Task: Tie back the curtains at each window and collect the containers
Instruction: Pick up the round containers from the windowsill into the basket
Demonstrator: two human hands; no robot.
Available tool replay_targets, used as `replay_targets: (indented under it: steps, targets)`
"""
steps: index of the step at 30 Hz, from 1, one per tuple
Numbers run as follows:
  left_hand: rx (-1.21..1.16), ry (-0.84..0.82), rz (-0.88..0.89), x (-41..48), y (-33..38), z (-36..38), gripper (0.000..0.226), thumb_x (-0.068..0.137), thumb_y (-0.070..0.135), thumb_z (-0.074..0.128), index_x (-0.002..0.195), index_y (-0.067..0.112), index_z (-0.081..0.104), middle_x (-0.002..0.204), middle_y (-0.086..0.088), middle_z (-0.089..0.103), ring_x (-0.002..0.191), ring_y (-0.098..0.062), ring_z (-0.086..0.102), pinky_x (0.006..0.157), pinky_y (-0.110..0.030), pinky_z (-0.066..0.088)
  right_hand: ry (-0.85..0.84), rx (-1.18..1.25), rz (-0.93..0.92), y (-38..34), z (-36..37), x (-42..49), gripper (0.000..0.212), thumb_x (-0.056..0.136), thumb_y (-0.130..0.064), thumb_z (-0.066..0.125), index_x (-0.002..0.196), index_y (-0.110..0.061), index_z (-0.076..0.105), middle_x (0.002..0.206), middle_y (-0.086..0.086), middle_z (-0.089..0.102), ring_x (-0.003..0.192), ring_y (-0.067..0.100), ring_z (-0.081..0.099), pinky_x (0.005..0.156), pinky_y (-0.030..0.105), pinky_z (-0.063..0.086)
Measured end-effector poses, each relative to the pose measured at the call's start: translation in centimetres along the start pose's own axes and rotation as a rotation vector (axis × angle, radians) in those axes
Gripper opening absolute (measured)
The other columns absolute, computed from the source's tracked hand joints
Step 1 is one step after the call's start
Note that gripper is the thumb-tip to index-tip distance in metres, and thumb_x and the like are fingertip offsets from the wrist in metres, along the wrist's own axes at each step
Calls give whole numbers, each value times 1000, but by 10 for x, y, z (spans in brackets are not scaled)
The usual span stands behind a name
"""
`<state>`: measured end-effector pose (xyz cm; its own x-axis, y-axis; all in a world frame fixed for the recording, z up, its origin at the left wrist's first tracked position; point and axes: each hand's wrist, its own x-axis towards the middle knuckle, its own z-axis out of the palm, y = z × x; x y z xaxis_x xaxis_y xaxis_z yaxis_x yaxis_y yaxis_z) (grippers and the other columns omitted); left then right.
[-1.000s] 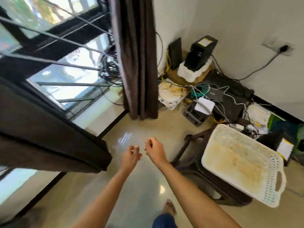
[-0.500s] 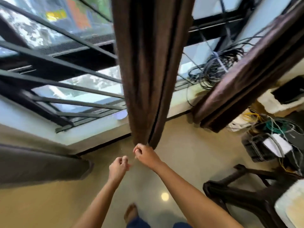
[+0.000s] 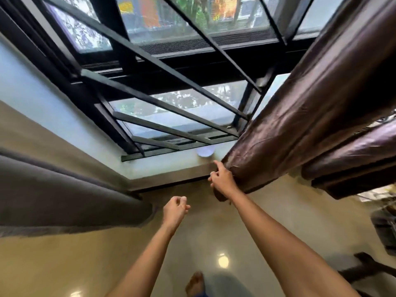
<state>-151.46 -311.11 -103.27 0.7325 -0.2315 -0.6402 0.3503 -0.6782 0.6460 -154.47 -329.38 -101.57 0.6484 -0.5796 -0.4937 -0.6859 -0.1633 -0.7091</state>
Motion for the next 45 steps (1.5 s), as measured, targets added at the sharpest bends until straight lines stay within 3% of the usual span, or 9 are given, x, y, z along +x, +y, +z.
replay_targets:
  steps: [3,7,14,21,25,28,31,36,45]
  targets:
    - [-49,-55,-12,23,3,18,23,95,31,49,97,11,61,75,1,70,68,-14,64,75,-33,53,36,23,34,7,-7,18,50,89,-10,43,139,-14,38,103,23,67,76,26,61,80,40,54]
    - [-15,-97,-14,44,16,39,22,95,31,47,99,14,59,76,2,70,71,-12,66,74,-28,52,84,135,111,17,-18,28,53,91,-7,43,142,-16,34,72,4,60,53,16,52,63,33,48]
    - [-47,-116,-22,103,37,75,23,93,31,48,100,12,59,79,2,69,71,-12,64,67,-26,49,80,68,155,50,-29,66,54,92,-6,41,144,-17,32,81,10,62,53,12,51,48,16,44]
    - [-141,-183,-165,173,59,110,38,98,34,42,97,3,63,81,-4,67,58,-11,56,49,-23,43,34,-78,108,69,-38,101,50,95,-10,43,143,-13,32,86,9,66,58,12,55,58,20,45]
    - [-241,-174,-172,213,72,130,43,94,36,47,111,-2,55,88,-11,68,67,-19,65,75,-37,57,19,-94,58,73,-38,118,49,95,-9,42,142,-15,35,83,6,65,61,12,56,66,24,45]
    - [-313,-151,-206,232,83,139,44,94,30,46,121,-4,45,106,-21,66,74,-25,70,55,-32,59,14,-108,46,77,-36,129,48,95,-10,43,142,-17,36,83,5,65,60,10,56,56,14,44]
    - [-345,-64,-251,252,83,147,38,94,29,46,113,-4,46,102,-21,65,70,-27,68,41,-25,53,7,-105,29,81,-32,134,49,94,-12,47,142,-15,35,82,7,65,59,11,56,54,9,43]
    - [-260,92,-313,309,51,172,28,87,16,49,105,-5,58,103,-25,66,85,-37,67,78,-45,58,-24,-128,20,94,-26,131,52,92,-20,52,141,-17,36,88,10,68,78,20,63,81,33,50]
    - [-63,-3,-176,198,72,108,11,86,-5,47,95,-2,54,65,-14,62,65,-30,70,67,-44,60,-45,-136,14,84,-12,80,46,92,-19,48,138,-19,42,83,7,69,77,21,64,81,33,51]
